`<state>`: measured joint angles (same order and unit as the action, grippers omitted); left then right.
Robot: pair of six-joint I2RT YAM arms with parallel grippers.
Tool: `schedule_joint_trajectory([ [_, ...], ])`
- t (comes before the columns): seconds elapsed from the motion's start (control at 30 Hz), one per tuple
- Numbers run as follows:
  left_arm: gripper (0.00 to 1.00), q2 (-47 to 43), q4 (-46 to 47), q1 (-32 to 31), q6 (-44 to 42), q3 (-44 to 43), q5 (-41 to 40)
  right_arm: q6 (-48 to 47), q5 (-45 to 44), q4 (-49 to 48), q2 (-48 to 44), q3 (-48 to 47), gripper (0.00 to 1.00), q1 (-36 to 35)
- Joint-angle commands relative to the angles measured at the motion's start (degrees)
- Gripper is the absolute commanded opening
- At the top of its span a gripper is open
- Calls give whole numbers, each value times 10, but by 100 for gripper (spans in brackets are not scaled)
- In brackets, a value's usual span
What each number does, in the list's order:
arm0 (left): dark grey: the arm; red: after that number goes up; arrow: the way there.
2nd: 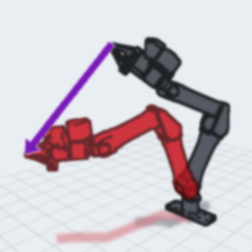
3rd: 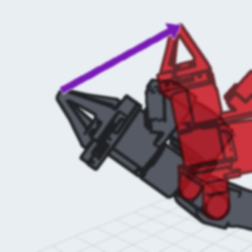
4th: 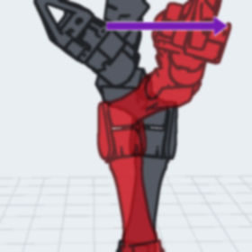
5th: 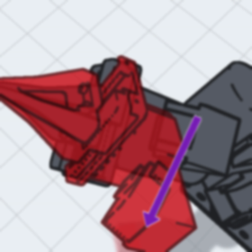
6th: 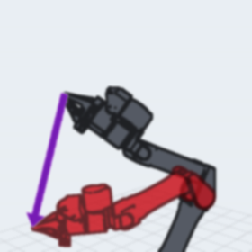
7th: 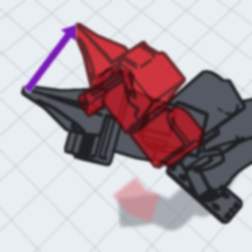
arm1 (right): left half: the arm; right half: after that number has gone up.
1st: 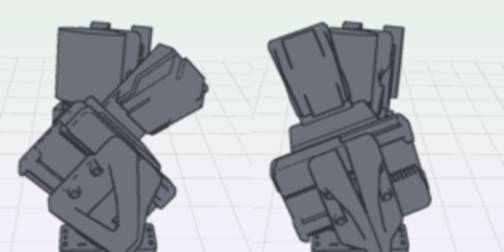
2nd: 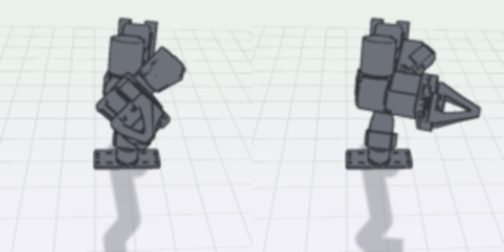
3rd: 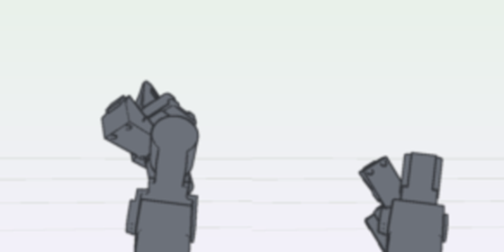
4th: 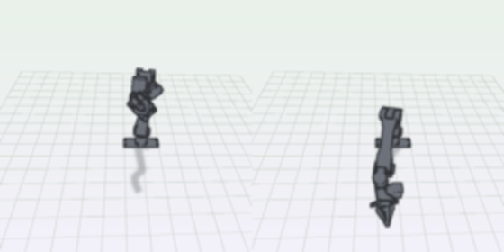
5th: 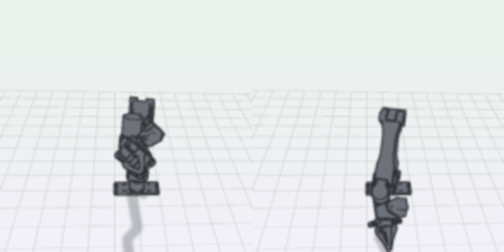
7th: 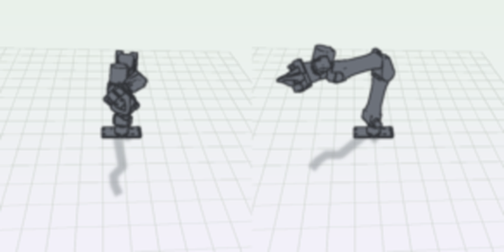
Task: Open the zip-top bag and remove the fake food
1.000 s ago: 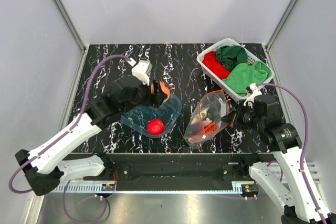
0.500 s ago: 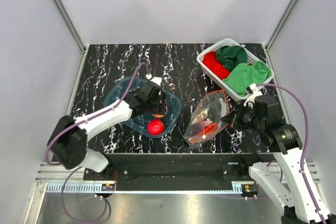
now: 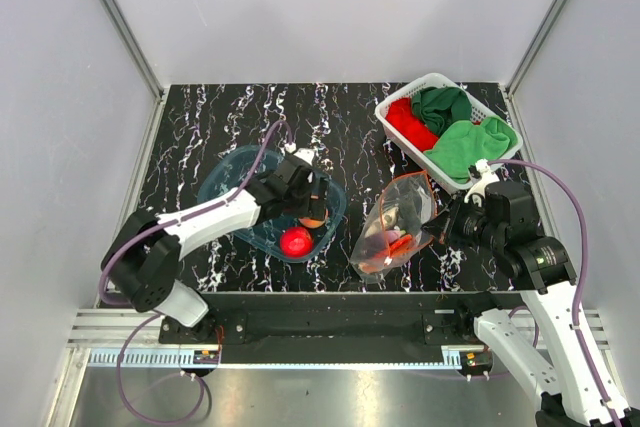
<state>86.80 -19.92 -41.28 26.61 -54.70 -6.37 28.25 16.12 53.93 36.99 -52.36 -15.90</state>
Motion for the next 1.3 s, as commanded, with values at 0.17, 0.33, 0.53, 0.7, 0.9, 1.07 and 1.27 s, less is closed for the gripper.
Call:
schedule_joint_trajectory([
  [0.17,95,-136,-7,1,9,-2,55,-14,14,-14,-3,0,0,2],
  [0.33,75,-184,32,-17,12,-50,197,-16,27,-16,3,1,0,2],
  [0.53,61,-157,51,-118,-16,-160,203,-21,50,-25,4,1,0,2],
  [0.7,48,-80,40,-159,-45,-270,203,-21,52,-27,12,-15,0,3],
  [0.9,32,12,8,-196,-53,-363,202,-25,55,-28,19,-19,0,2],
  [1.07,12,68,-35,-218,-19,-390,108,-23,56,-31,21,-25,0,2],
  [1.27,7,107,-101,-253,-3,-419,-23,-25,69,-41,37,-46,0,2],
])
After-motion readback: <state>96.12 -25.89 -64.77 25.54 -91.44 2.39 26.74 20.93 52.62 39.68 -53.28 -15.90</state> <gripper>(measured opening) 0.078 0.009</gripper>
